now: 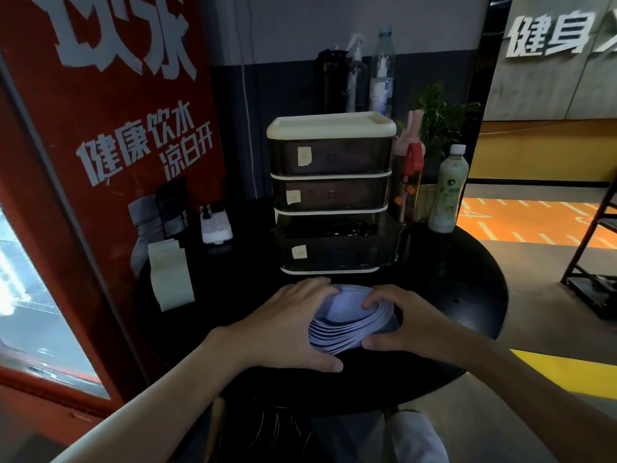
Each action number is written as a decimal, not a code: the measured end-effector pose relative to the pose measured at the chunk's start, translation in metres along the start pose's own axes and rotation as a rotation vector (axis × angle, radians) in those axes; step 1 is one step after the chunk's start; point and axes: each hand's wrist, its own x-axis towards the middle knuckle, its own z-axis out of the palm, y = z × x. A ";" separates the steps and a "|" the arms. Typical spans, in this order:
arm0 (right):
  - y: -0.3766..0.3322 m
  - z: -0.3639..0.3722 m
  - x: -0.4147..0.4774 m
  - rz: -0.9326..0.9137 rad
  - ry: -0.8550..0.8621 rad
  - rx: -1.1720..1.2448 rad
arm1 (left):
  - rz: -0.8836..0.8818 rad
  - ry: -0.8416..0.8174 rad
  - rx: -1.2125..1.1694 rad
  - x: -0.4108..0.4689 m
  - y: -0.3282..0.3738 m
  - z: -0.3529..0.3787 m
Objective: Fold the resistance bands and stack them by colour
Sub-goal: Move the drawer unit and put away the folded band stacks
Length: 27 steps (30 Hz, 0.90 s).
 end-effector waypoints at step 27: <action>-0.002 0.003 0.007 0.043 0.030 0.117 | -0.064 0.051 -0.241 0.008 -0.014 0.003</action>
